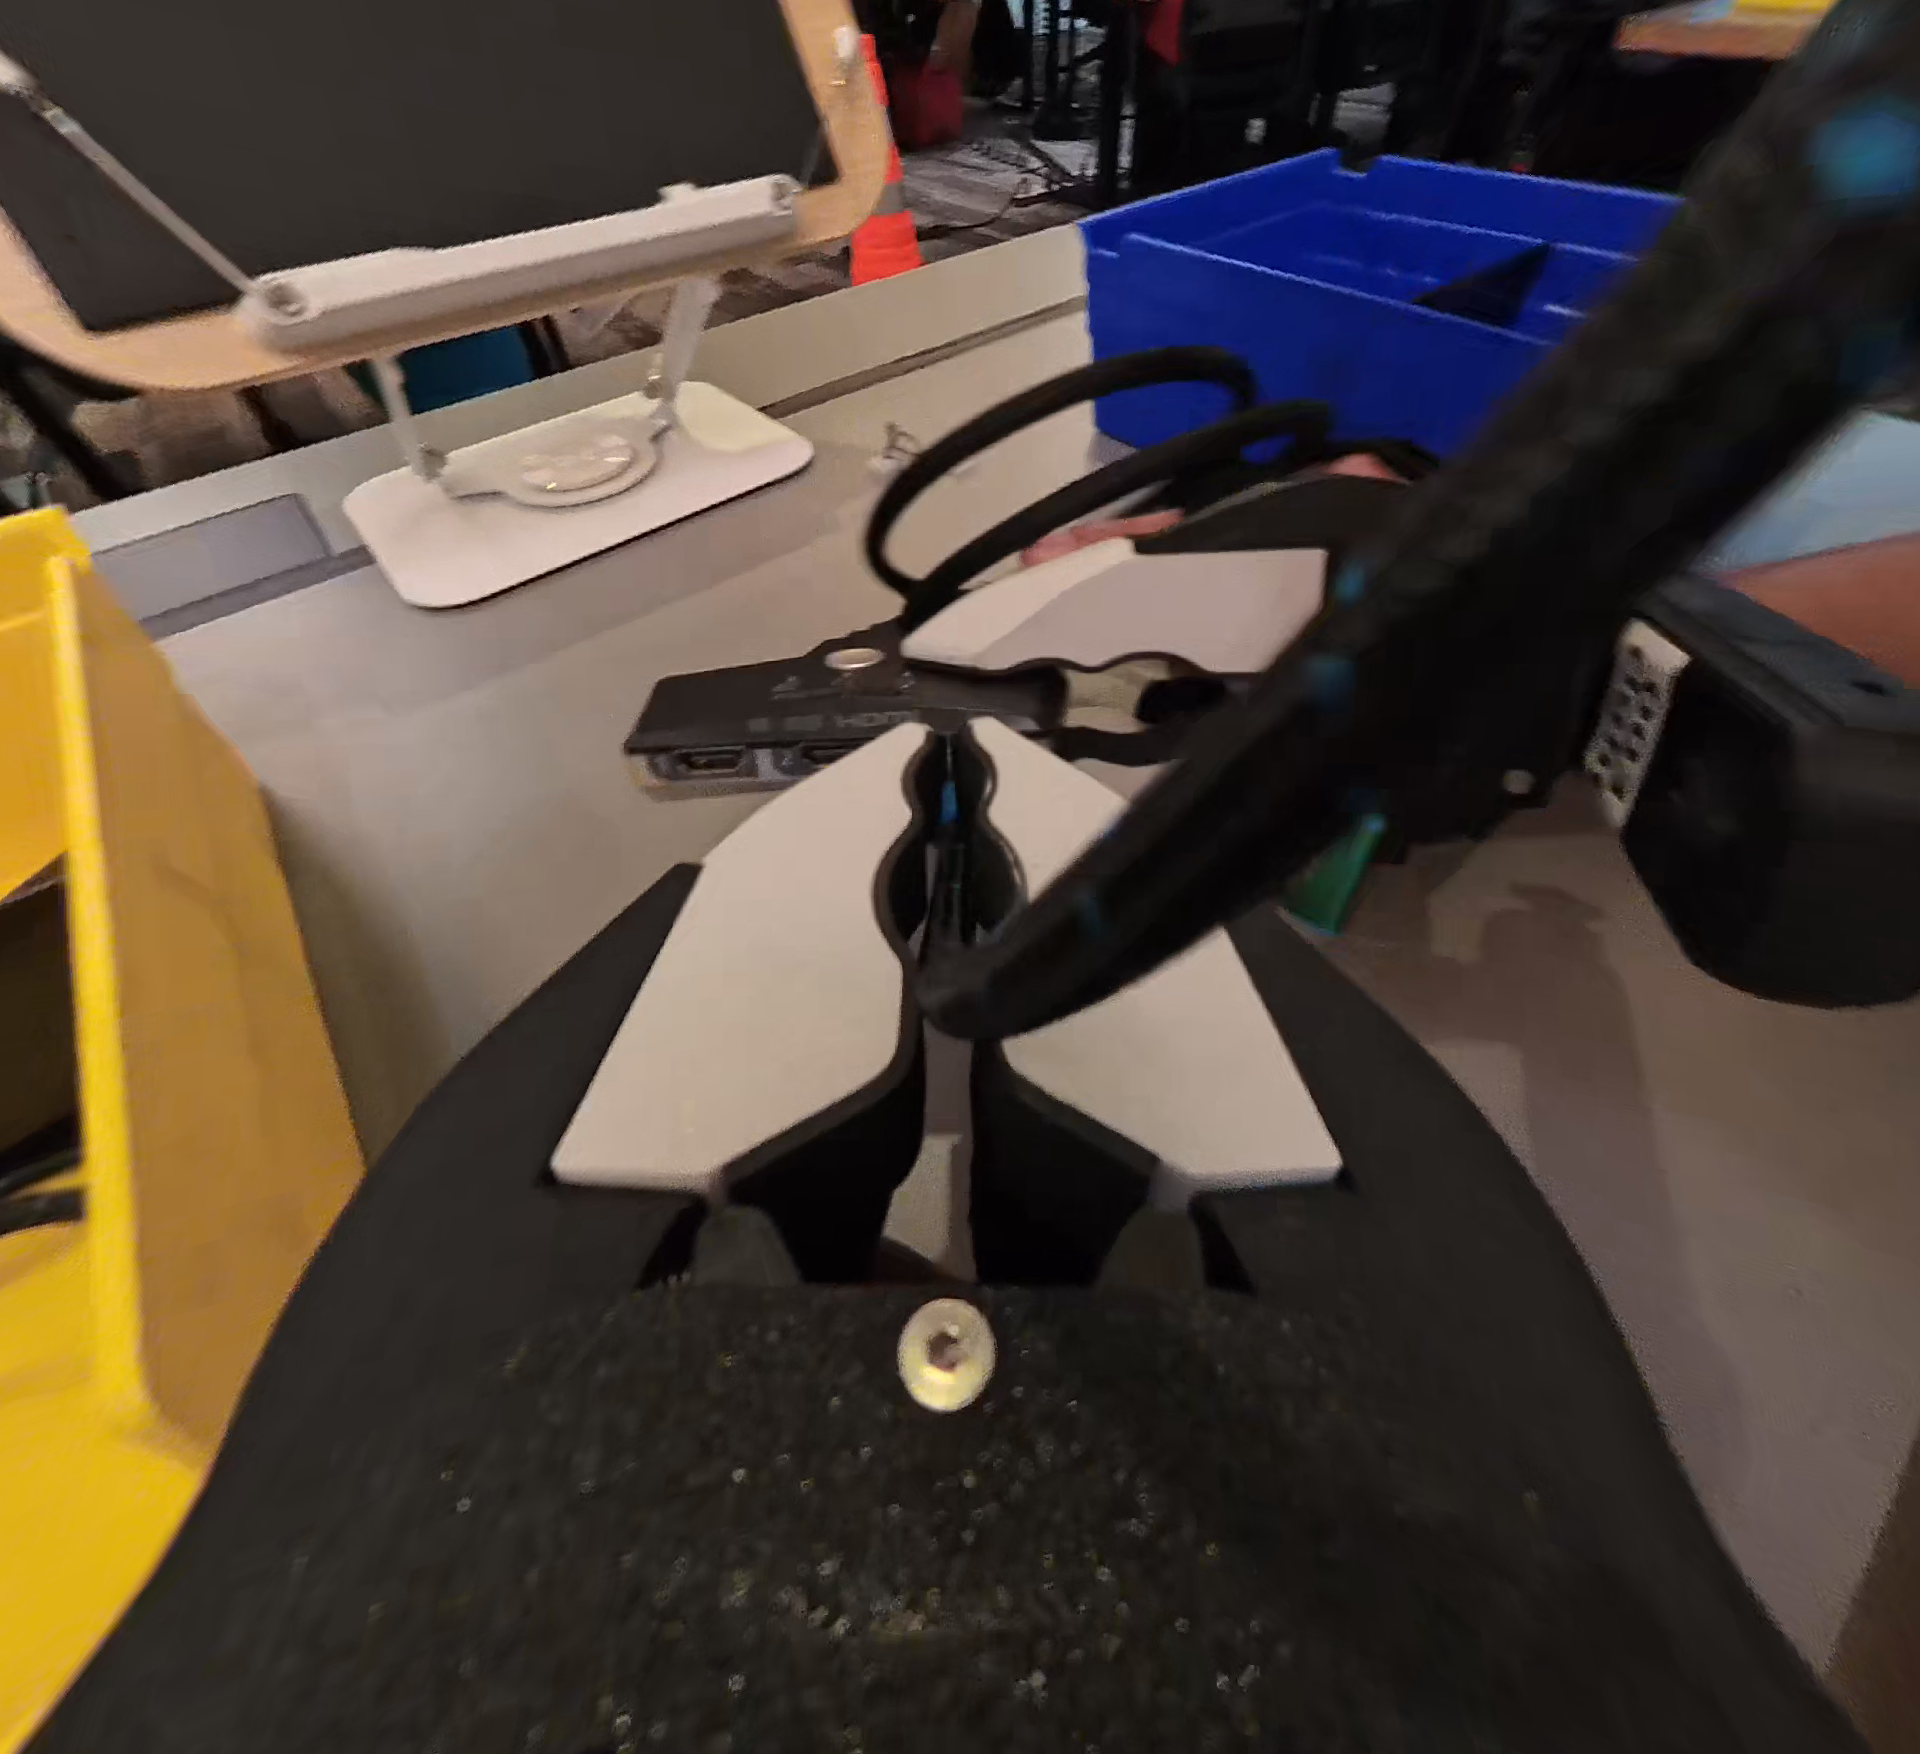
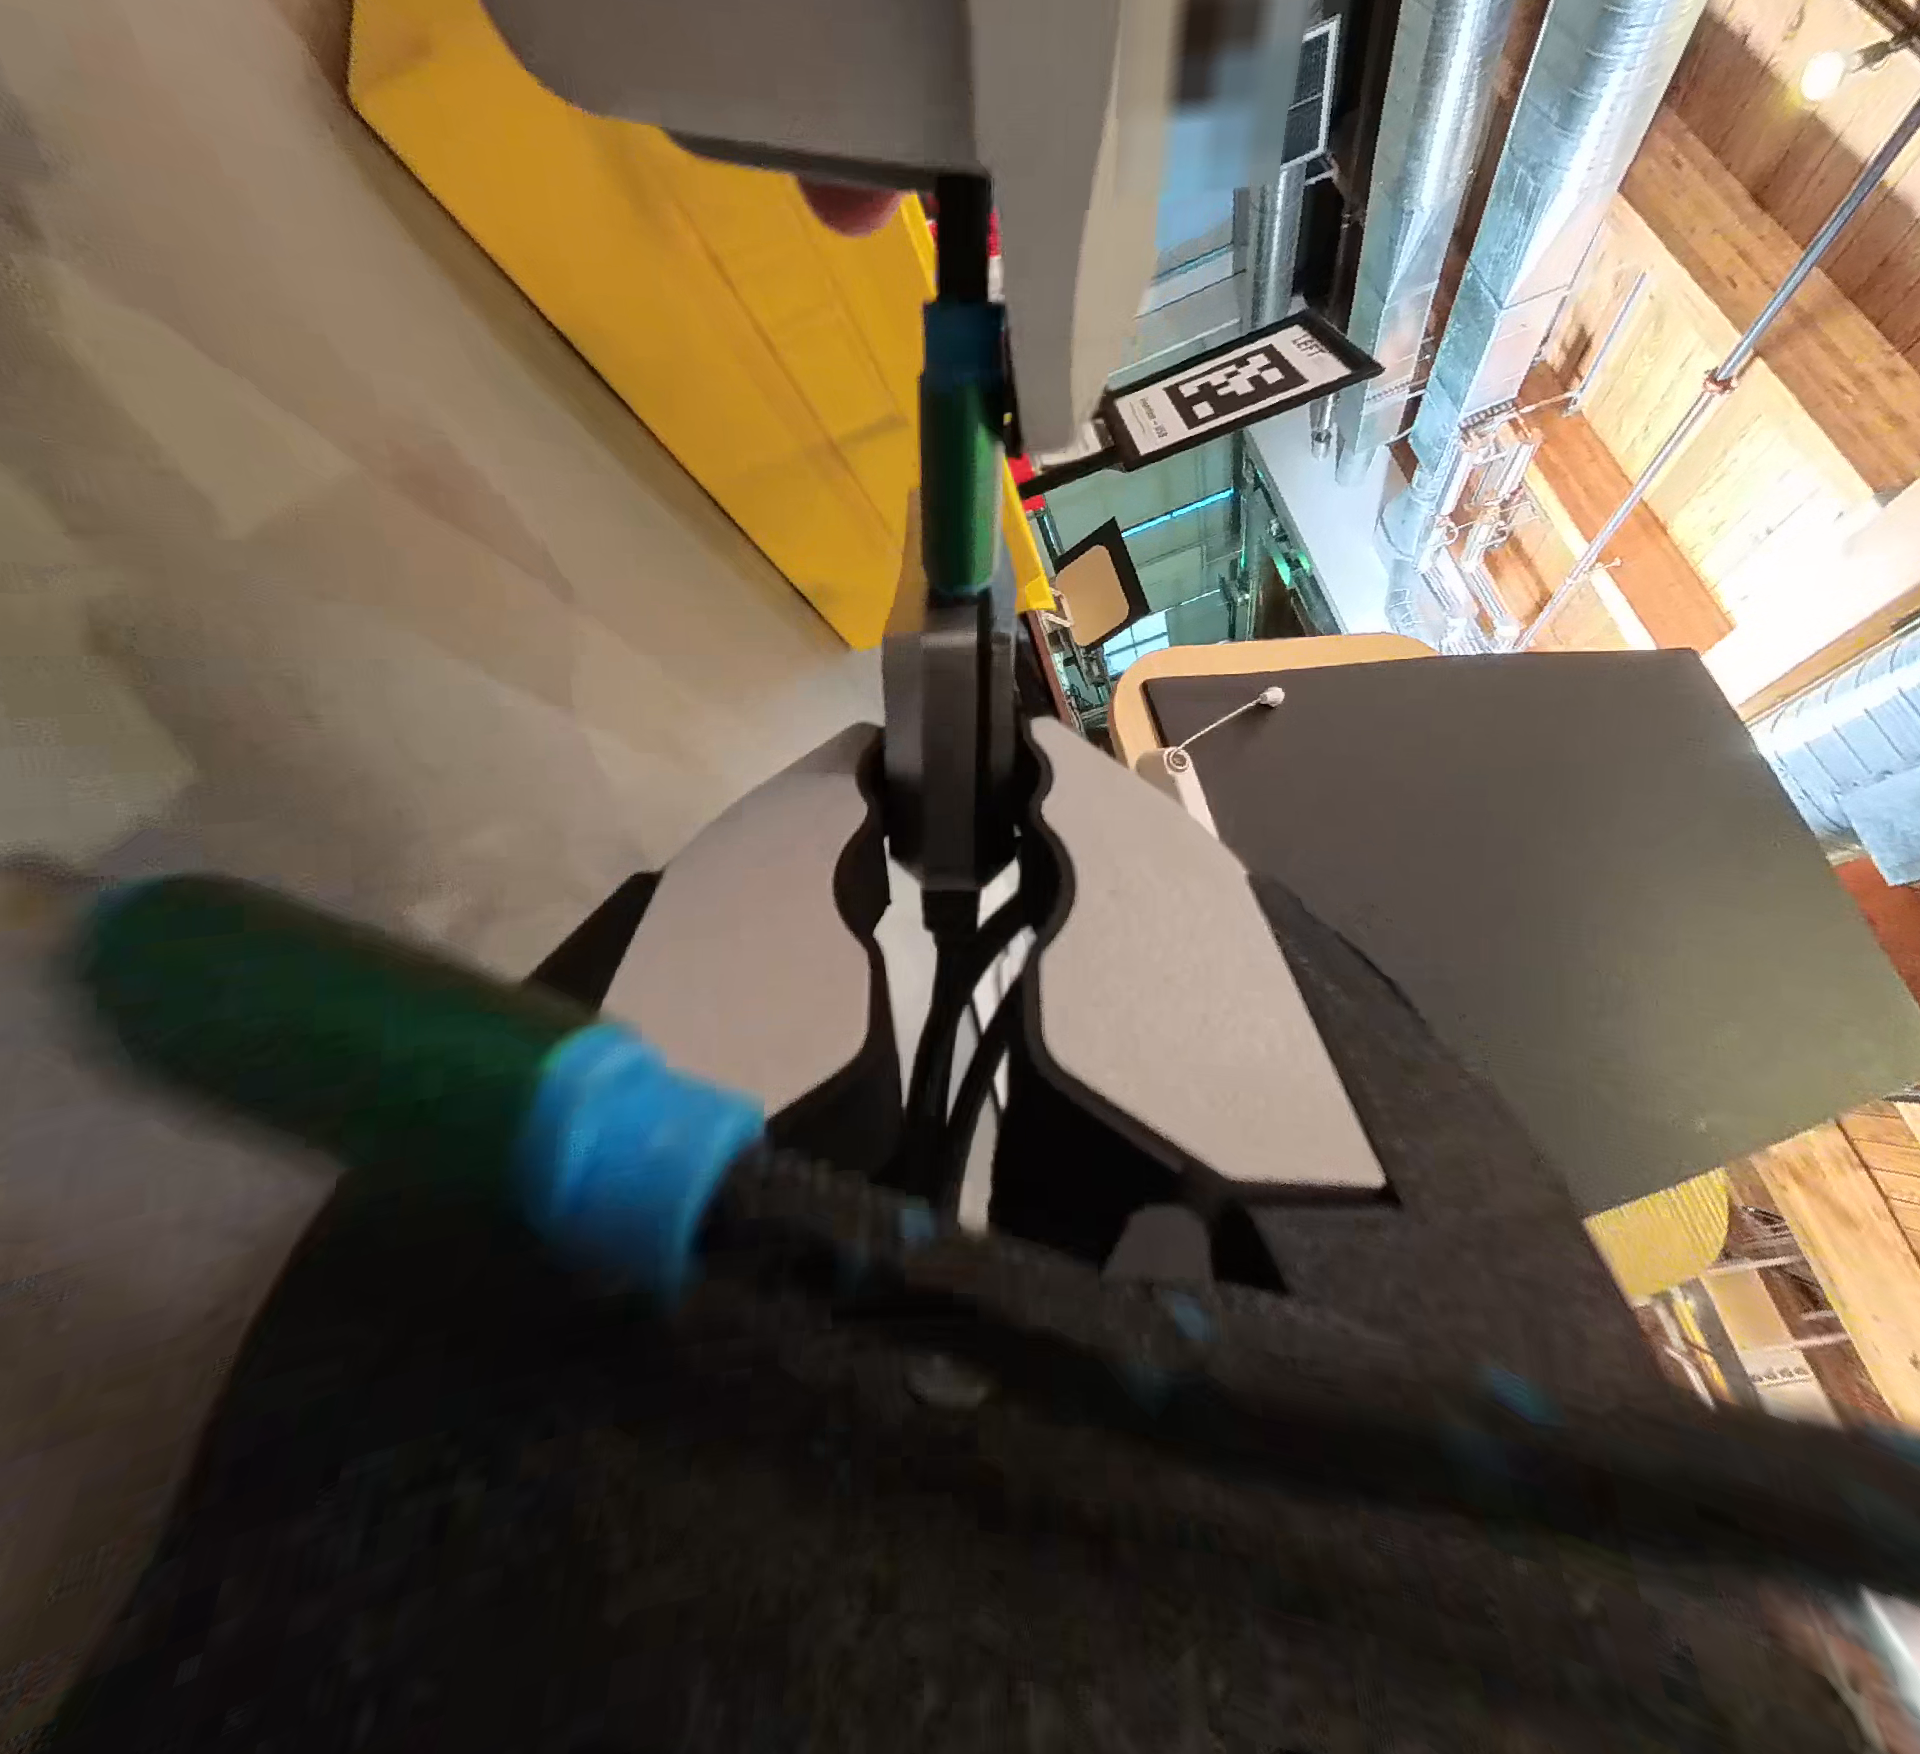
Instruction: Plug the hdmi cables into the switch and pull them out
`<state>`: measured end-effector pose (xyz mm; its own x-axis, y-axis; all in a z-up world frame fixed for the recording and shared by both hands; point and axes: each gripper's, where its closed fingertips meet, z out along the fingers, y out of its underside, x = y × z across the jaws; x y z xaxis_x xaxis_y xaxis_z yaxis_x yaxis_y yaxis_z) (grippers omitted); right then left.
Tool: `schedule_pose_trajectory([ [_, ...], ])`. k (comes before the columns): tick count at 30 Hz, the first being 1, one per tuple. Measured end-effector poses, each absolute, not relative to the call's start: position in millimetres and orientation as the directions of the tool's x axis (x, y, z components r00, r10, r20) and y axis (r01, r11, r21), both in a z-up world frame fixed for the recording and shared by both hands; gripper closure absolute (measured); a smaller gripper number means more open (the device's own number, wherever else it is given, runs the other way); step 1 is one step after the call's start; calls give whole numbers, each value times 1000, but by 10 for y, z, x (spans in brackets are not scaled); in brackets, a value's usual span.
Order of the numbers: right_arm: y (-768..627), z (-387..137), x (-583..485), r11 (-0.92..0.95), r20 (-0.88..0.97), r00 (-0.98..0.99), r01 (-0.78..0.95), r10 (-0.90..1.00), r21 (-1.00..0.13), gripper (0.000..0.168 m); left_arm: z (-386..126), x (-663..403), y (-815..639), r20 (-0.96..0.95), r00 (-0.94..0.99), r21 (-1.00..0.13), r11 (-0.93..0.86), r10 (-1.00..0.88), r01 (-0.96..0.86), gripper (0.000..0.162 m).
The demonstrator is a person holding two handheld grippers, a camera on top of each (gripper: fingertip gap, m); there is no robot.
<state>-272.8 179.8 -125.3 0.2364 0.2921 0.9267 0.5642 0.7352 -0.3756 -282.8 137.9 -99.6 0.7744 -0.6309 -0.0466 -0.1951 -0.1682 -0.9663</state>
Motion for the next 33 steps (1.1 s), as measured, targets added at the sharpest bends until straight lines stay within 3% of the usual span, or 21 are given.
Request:
schedule_pose_trajectory([
  [4, 1763, -1245, -2781, 733, 921, 234, 558, 311, -389, 149, -955, -2911, 1426, 17, 790, -975, -186, -613, -124, 160],
  [9, 1827, -1274, -2766, 724, 915, 220, 561, 337, -401, 148, -992, -2854, 1420, -6, 774, -965, -198, -633, -170, 157],
  [11, 1867, -1299, -2750, 698, 898, 222, 568, 381, -437, 148, -902, -2856, 1386, 42, 772, -962, -233, -634, -139, 130],
  [13, 2000, -1328, -2679, 628, 857, 240, 595, 456, -501, 148, -701, -2935, 1306, 76, 776, -975, -210, -626, -74, 121],
  [16, 2137, -1140, -2569, 462, 688, 329, 549, 647, -697, 148, -739, -3043, 1034, 100, 744, -966, -244, -661, -87, 113],
  [20, 2221, -387, -2281, 232, 417, 406, 431, 813, -872, 148, -1180, -3346, 715, 79, 779, -945, -296, -622, -140, 123],
  [26, 2470, 858, -1303, 128, 331, 459, 419, 824, -899, 148, -1318, -3461, 487, -15, 778, -927, -283, -627, -247, 127],
  [30, 2857, 1187, -475, 109, 311, 601, 349, 736, -931, 148, -1288, -3441, 462, -186, 766, -909, -189, -616, -372, 130],
  [33, 3061, 1017, 30, 38, 154, 693, 179, 704, -983, 148, -1303, -3384, 434, -233, 760, -895, -173, -607, -412, 131],
])
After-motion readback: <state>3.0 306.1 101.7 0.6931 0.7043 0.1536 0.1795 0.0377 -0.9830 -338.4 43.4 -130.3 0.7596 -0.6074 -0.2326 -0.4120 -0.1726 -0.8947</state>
